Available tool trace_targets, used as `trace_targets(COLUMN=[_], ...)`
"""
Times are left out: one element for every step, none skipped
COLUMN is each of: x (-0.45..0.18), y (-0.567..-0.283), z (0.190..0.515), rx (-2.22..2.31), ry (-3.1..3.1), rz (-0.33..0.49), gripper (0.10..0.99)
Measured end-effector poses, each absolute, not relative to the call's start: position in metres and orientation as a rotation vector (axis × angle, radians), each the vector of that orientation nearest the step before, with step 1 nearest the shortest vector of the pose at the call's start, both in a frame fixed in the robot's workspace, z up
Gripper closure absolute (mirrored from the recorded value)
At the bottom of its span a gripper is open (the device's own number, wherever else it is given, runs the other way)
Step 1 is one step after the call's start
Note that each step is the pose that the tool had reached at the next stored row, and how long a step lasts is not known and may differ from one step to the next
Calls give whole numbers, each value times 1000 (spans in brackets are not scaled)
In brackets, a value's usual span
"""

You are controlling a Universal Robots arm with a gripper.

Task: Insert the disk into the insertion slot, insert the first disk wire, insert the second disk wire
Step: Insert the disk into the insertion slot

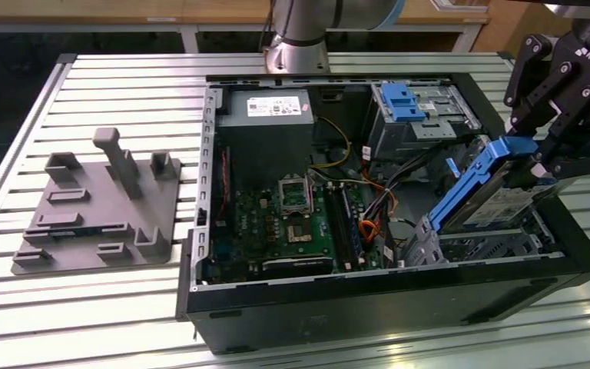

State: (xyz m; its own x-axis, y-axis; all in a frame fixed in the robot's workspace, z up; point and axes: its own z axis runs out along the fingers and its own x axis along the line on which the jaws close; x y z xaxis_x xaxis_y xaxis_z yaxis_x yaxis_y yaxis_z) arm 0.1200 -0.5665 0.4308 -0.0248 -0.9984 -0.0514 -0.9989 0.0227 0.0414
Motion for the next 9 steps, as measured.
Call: trace_targets(x=[120, 120, 120, 120, 120, 120, 120, 120, 120], y=[-567, -567, -567, -567, -567, -567, -567, -567, -567], z=[430, 429, 428, 427, 426, 425, 424, 423, 422], rx=[-2188, -2188, -2188, -2188, -2188, -2188, -2188, -2188, -2188], ry=[2241, 2241, 2241, 2241, 2241, 2241, 2241, 2241, 2241], rz=[103, 103, 103, 103, 103, 103, 103, 103, 103], gripper=[722, 722, 722, 722, 722, 722, 722, 722, 722])
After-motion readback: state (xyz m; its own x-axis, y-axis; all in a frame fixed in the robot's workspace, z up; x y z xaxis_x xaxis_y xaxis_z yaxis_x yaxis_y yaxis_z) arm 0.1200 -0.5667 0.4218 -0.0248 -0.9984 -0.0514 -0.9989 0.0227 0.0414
